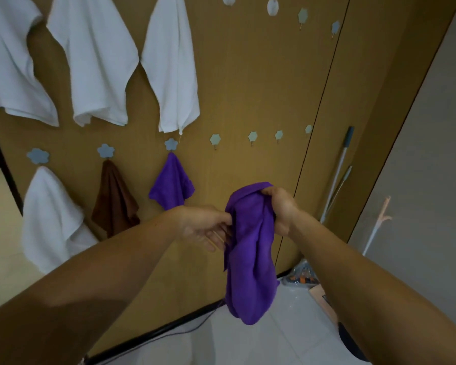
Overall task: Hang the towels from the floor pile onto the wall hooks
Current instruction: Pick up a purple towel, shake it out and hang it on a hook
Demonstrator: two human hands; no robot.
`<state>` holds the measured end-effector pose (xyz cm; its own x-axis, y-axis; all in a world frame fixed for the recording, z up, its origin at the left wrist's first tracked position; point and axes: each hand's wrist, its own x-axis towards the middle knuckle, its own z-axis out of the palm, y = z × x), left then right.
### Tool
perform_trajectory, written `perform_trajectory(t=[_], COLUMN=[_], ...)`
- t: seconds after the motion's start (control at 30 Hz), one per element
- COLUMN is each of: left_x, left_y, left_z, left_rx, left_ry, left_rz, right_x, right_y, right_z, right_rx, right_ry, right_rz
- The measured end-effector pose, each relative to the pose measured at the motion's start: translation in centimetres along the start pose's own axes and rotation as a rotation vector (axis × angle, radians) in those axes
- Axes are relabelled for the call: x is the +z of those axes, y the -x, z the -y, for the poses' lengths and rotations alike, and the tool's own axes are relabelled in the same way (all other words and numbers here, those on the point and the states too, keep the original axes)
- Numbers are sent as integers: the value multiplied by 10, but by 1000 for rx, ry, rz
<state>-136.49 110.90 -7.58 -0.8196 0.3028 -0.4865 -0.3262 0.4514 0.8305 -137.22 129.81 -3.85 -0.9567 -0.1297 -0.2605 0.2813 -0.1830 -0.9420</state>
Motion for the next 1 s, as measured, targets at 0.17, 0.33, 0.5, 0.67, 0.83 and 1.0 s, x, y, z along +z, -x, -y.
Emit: perform_trajectory(t=[0.17,0.33,0.5,0.67,0.83,1.0], left_x=[8,-16,-12,-5,9,14], left_y=[-8,-3,-9,-11,-13,-16], left_z=[-4,-32,-26,6,8,8], left_rx=[101,402,367,6,36,145], left_ry=[185,536,470,27,299,674], left_rz=[-38,-316,-344,-611,-271,-68], right_x=[-4,-8,1,-4,5,11], right_y=[-9,-7,-6,-14,-13,-13], right_z=[1,-7,-6,-5,-13,-6], right_rx=[86,193,130,85,121,41], right_ry=[-161,111,-73,-198,-209,172], right_rz=[197,412,464,329,368,248])
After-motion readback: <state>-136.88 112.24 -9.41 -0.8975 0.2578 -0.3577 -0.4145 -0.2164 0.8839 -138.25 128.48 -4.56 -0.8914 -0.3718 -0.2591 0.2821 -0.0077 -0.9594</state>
